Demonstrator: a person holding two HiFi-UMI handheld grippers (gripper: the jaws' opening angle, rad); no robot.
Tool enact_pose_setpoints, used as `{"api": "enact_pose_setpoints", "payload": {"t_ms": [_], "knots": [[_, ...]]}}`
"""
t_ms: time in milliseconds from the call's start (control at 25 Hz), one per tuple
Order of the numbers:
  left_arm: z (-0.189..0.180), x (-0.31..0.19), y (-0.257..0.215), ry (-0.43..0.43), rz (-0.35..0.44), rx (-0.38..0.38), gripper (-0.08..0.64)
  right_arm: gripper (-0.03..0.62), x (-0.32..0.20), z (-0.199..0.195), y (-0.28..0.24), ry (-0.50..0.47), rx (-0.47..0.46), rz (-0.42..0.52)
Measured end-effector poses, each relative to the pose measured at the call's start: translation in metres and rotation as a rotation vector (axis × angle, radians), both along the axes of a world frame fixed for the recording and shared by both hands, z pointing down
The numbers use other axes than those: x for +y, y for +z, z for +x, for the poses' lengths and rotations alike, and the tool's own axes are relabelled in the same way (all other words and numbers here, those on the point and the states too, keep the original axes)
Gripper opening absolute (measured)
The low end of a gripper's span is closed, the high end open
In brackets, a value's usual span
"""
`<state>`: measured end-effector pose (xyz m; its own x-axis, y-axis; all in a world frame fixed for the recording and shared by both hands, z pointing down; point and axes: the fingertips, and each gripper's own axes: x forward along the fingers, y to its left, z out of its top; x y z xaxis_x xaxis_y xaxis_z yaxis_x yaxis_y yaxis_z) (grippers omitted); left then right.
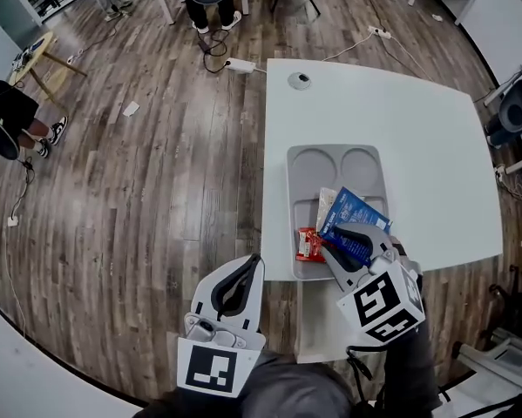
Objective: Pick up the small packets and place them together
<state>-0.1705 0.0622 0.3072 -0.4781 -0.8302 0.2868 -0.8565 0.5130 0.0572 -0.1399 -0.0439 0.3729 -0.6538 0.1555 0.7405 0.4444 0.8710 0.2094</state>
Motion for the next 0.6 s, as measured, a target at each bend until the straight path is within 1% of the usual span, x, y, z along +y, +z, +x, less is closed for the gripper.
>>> {"api": "enact_pose_setpoints", "payload": {"t_ms": [120, 280, 360, 520, 600], "knots": [[0.003, -0.001, 0.0, 0.005, 0.003, -0.003, 0.0, 0.179, 0.003, 0.004, -0.003, -0.006, -0.013, -0.004], [0.009, -0.001, -0.004, 0.012, 0.007, -0.011, 0.0, 0.187, 0.003, 0.011, -0.013, 0.018, -0.053, -0.018], [0.013, -0.002, -0.007, 0.021, 0.01, -0.017, 0.0, 0.187, 0.001, 0.015, -0.025, 0.042, -0.099, -0.019], [0.024, -0.006, -0.016, 0.047, 0.029, -0.027, 0.0, 0.187, -0.007, 0.028, -0.05, 0.089, -0.208, 0.039], [0.032, -0.009, -0.022, 0.063, 0.038, -0.031, 0.0, 0.187, -0.008, 0.039, -0.064, 0.12, -0.259, 0.039]]}}
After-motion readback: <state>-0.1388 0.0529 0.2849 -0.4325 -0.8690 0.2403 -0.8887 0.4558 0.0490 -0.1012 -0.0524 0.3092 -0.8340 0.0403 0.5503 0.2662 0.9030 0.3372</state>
